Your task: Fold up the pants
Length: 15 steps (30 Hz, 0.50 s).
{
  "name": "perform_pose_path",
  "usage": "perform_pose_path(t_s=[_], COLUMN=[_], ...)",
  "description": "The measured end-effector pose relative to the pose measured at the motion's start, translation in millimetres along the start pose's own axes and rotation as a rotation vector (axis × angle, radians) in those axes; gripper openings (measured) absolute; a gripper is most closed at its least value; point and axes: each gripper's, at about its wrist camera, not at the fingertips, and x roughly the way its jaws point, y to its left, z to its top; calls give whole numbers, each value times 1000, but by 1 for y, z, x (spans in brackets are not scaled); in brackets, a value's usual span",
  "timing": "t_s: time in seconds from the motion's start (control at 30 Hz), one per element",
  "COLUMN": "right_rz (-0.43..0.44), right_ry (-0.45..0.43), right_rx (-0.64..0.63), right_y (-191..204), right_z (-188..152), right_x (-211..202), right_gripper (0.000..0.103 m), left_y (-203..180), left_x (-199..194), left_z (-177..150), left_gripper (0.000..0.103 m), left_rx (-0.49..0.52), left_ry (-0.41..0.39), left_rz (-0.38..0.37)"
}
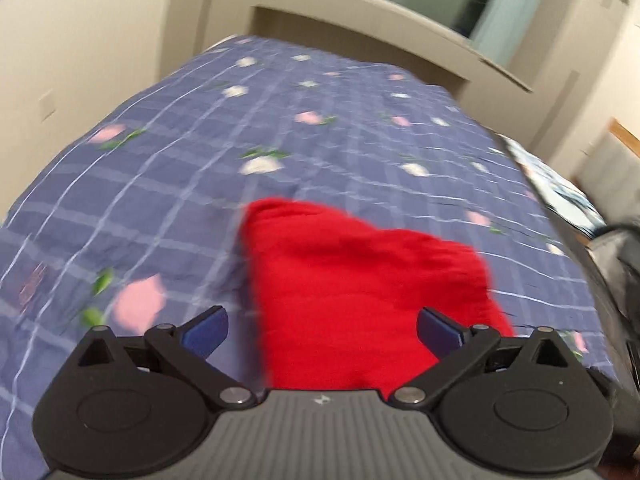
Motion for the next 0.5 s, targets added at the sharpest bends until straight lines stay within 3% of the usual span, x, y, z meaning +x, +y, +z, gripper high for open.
perform_pose_path(t_s=[0.13,0.2,0.27,0.37,0.5], right_rz=[74,91,98,60,60], right_ry=[58,96,135,164,128], right_rx=[8,33,74,103,75], right_y=[1,-3,-8,-12,-13], right_z=[22,28,32,33,36], right_x=[40,57,71,79,69], right_gripper=[102,96,80,36,21], left_y=[31,40,44,40,32], left_x=[10,19,25,33,34], left_z=[-9,-12,-15,-19,-20], left_gripper=[102,102,102,102,102], left_rx=[-81,-100,-107,-84,-55], left_ry=[47,95,129,164,166], left_rz=[51,56,30,-6,-26])
